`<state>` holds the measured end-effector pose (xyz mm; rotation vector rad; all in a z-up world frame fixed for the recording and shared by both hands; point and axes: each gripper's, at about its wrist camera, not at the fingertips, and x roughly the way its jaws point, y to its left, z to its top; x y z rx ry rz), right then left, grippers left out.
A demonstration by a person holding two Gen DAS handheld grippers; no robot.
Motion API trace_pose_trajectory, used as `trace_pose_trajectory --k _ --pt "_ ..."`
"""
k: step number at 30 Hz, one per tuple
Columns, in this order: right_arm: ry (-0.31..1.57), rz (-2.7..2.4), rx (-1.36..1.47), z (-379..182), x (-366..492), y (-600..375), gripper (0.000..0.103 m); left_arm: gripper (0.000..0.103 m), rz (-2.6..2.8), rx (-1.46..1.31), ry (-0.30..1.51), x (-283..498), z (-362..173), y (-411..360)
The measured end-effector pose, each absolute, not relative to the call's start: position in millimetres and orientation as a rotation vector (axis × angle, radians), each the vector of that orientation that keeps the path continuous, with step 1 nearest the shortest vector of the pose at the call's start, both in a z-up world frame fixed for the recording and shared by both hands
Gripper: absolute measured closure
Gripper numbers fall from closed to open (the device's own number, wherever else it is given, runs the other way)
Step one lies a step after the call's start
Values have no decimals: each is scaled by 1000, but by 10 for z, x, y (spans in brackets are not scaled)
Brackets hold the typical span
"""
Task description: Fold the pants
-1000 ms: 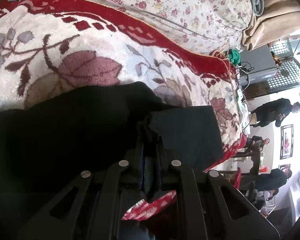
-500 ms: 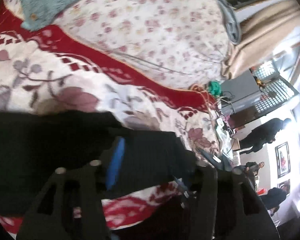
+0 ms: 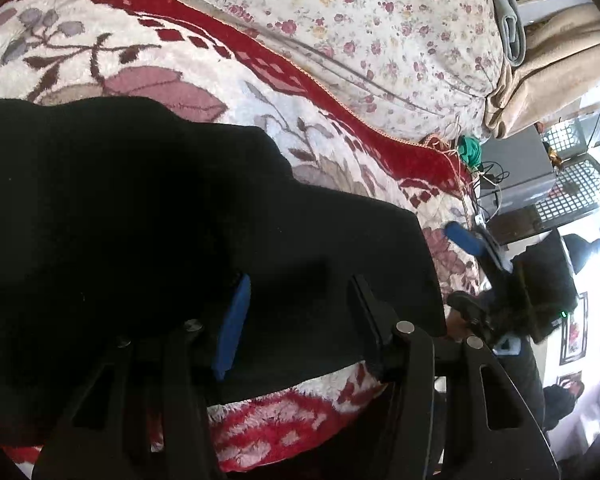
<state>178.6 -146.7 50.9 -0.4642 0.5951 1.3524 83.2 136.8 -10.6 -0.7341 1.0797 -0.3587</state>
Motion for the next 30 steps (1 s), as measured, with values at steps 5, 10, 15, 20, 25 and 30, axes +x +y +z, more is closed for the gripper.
trace_pose_trajectory --k 5,10,15,20,25,30 --pt "762 1372 -562 -91 1946 -1398 39 53 -361 -716 1072 810 -104 1321" --pt "735 1380 -487 -148 1947 -1478 38 53 -350 -713 1065 804 -112 1298" --pt "681 1302 -546 -146 1802 -1460 34 53 -354 -789 1047 779 -146 1375" --pt "752 1121 -590 270 1712 -1338 34 53 -301 -1014 913 388 130 1729" --pt "791 992 -116 1056 1559 -1609 32 32 -277 -1055 629 -552 492 2263" --pt "885 1115 265 884 1242 -1807 29 25 36 -1250 499 -1429 -26 3014"
